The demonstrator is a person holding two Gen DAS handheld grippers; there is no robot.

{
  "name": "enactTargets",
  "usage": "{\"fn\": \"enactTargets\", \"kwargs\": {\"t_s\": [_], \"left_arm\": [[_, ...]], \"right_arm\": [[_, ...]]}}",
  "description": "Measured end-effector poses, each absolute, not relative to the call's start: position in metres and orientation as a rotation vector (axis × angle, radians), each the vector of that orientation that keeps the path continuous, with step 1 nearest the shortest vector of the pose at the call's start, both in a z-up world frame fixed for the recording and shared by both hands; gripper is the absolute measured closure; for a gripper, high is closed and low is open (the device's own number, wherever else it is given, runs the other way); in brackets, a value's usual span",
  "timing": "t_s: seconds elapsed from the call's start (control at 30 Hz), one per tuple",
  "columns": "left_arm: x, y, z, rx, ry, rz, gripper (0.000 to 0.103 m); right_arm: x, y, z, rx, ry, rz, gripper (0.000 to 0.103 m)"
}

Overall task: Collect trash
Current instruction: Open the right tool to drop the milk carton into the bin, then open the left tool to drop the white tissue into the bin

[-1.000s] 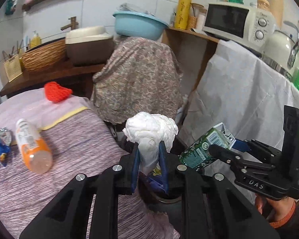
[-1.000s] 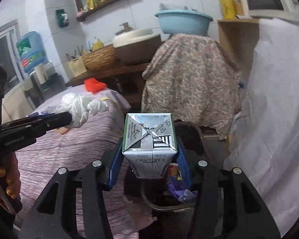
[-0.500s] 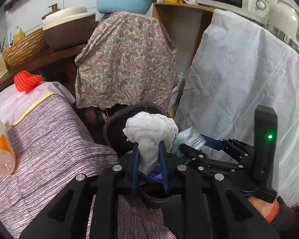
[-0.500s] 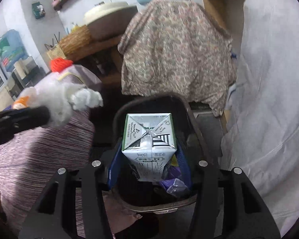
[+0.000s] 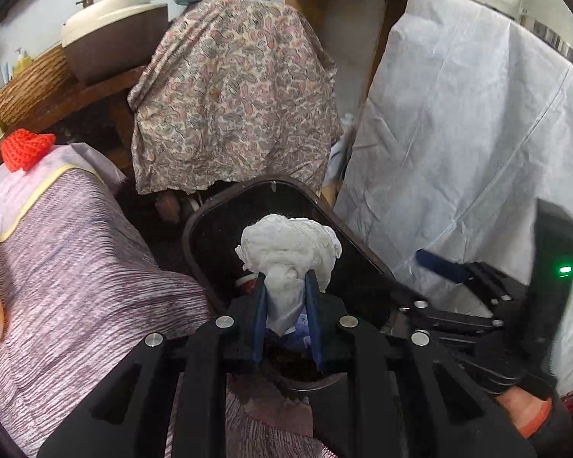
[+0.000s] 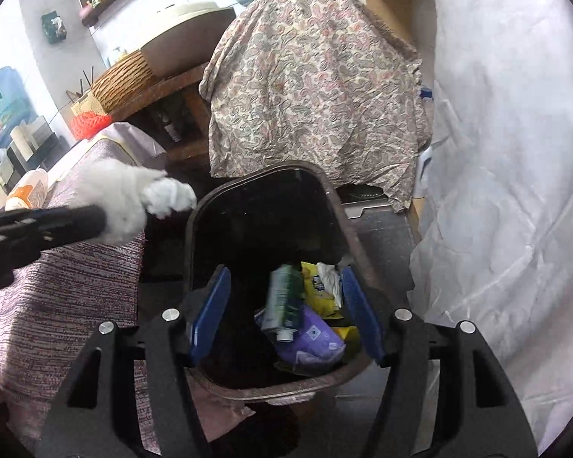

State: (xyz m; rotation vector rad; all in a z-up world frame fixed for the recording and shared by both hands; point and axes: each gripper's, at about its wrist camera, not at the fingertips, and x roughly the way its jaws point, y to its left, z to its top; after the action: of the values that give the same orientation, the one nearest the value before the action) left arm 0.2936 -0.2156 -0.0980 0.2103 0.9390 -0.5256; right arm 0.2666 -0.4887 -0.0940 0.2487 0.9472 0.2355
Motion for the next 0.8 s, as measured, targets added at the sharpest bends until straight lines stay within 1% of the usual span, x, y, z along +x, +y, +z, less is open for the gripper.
{"fn": "enactTargets", "kwargs": {"t_s": [0.33,0.43,0.47,0.53,0.6,0.8], "left_arm": [[0.296,-0.240,-0.119,0.304,0.973,-0.534,0.082],[0.297,-0.242,-0.120,0.313,0.975,-0.534,0.077],[0.298,-0.243,-0.119,0.315,0.972,-0.531,0.068],[0.298,-0.243,-0.118,0.320,0.960,-0.519,0.043],[0.298,-0.242,-0.115,0.320,0.938,-0.504,0.034],[0.292,-0.235,-0.101,0.297,0.911,-0.511,0.028]], "right_arm": [[0.248,-0.519,-0.081,0.252,0.921,0.179,0.034],[0.245,-0.526,-0.081,0.264,0.922,0.163,0.032],[0.245,-0.527,-0.081,0.266,0.922,0.159,0.032],[0.244,-0.532,-0.081,0.272,0.922,0.148,0.031],[0.244,-0.534,-0.081,0.280,0.925,0.140,0.029],[0.242,-0.535,-0.079,0.278,0.928,0.143,0.028]]}}
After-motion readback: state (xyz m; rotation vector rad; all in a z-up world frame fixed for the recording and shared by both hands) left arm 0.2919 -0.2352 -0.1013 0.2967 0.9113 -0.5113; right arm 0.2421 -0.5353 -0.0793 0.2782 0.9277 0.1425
